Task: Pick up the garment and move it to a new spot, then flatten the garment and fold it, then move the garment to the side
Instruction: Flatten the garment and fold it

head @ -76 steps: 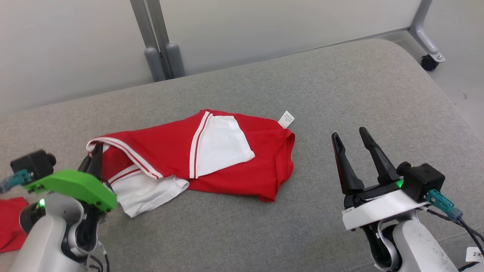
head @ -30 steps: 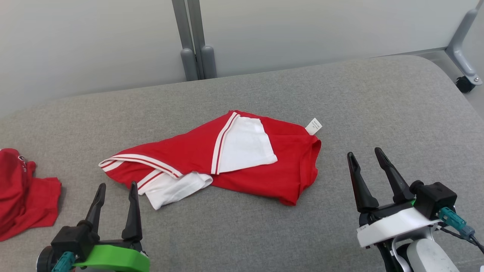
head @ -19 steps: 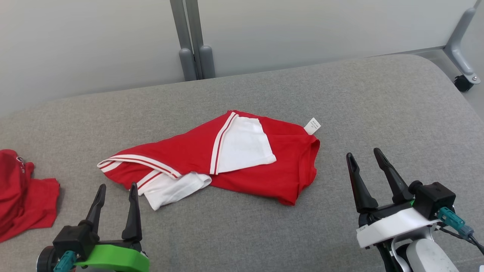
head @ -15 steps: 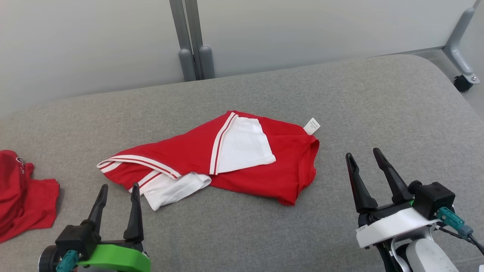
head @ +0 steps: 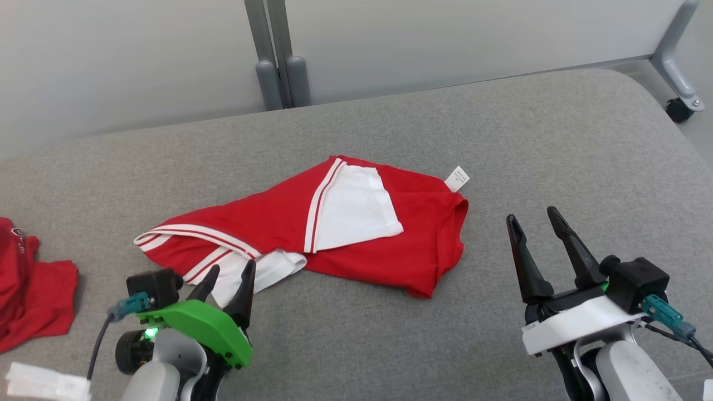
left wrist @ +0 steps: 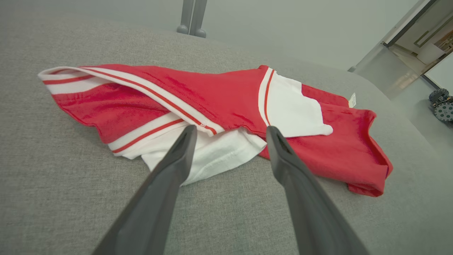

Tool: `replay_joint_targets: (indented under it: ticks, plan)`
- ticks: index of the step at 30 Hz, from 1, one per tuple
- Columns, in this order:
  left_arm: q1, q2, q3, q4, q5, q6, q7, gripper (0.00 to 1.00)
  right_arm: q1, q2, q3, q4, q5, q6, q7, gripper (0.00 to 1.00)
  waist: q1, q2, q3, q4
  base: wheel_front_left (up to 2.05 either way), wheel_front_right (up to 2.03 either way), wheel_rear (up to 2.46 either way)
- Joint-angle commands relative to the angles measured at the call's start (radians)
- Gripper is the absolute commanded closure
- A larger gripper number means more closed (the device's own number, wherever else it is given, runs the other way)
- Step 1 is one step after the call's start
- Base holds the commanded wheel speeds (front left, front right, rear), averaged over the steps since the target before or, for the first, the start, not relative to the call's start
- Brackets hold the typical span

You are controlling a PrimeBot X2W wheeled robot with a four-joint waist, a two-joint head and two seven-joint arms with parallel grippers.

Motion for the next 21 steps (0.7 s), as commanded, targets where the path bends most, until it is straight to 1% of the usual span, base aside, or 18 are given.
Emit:
replay_joint_targets:
  ticks: [1,4,10,14,18,21]
  plan:
    - [-0.037,-0.009,0.006,0.032,-0.047,-0.008,0.052,0.00,-0.012,-0.001,0.004,-0.002,-0.001,0.000,-0.003,0.00,0.0000,0.0000,0.015,-0.012,0.00,0.00,0.00]
    - [-0.106,-0.018,0.030,0.108,-0.123,-0.008,0.160,0.00,-0.025,0.001,0.010,-0.001,-0.002,0.000,-0.003,0.00,0.0000,0.0000,0.032,-0.029,0.00,0.00,0.00]
    - [-0.200,-0.009,0.052,0.243,-0.181,0.007,0.264,0.00,-0.042,0.007,0.010,0.002,-0.005,0.000,-0.003,0.00,0.0000,0.0000,0.066,-0.064,0.00,0.00,0.00]
    - [-0.245,-0.005,0.057,0.313,-0.201,-0.004,0.281,0.00,-0.050,0.008,0.008,0.000,-0.006,0.000,-0.003,0.00,0.0000,0.0000,0.081,-0.078,0.00,0.00,0.00]
    - [-0.275,-0.009,0.052,0.344,-0.207,-0.027,0.257,0.00,-0.052,0.011,0.005,0.000,-0.009,0.000,-0.003,0.00,0.0000,0.0000,0.087,-0.083,0.00,0.00,0.00]
    - [-0.293,-0.013,0.052,0.354,-0.215,-0.034,0.229,0.00,-0.050,0.015,0.002,0.001,-0.013,0.000,-0.003,0.00,0.0000,0.0000,0.088,-0.081,0.00,0.00,0.00]
